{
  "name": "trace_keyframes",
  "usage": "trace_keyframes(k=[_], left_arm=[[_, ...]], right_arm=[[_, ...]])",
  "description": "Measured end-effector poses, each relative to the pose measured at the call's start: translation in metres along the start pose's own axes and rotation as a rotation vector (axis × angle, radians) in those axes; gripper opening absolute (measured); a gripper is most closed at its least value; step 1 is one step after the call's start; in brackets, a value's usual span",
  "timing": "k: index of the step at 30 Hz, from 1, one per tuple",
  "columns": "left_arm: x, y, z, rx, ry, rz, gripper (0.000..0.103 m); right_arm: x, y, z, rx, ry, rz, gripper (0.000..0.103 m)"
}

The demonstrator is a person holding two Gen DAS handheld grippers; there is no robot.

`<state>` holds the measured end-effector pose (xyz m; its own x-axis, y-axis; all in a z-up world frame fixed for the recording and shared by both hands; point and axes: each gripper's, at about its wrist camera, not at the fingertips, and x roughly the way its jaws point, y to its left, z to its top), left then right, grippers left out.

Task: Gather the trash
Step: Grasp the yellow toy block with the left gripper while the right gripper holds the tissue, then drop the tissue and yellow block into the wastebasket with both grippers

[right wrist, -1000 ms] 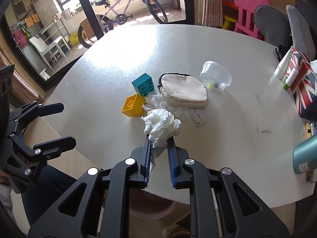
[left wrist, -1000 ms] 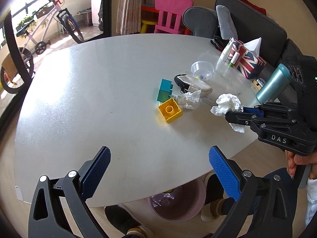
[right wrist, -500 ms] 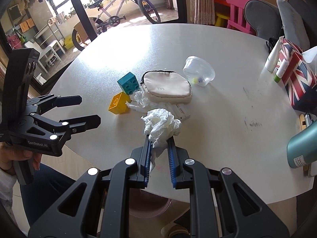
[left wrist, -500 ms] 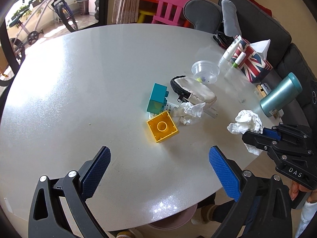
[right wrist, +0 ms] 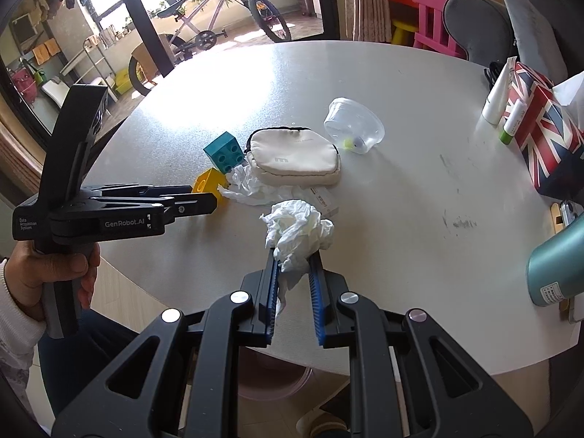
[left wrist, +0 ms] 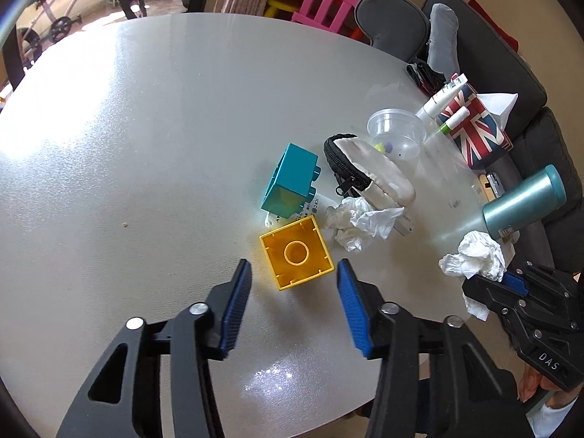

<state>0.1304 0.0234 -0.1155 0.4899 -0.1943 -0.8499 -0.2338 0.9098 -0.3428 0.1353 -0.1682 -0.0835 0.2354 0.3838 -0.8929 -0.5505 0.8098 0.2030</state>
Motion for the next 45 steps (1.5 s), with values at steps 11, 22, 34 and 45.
trace_keyframes(k=[11,22,34,45], left_arm=[[-0.012,-0.008,-0.004,0.058,-0.032,0.028,0.034],[-0.049,-0.021,-0.037,0.194,-0.055,0.090,0.034],[-0.089,-0.036,-0.077,0.272,-0.070,0.103,0.034],[-0.103,-0.043,-0.121,0.290,-0.063,0.104,0.034]], right_arm=[[0.002,0.003,-0.001,-0.009,-0.001,0.007,0.016],[-0.010,0.023,-0.010,-0.055,-0.010,0.007,0.016],[-0.036,0.046,-0.037,-0.105,-0.001,0.025,0.016],[-0.040,0.074,-0.087,-0.161,0.062,0.090,0.016]])
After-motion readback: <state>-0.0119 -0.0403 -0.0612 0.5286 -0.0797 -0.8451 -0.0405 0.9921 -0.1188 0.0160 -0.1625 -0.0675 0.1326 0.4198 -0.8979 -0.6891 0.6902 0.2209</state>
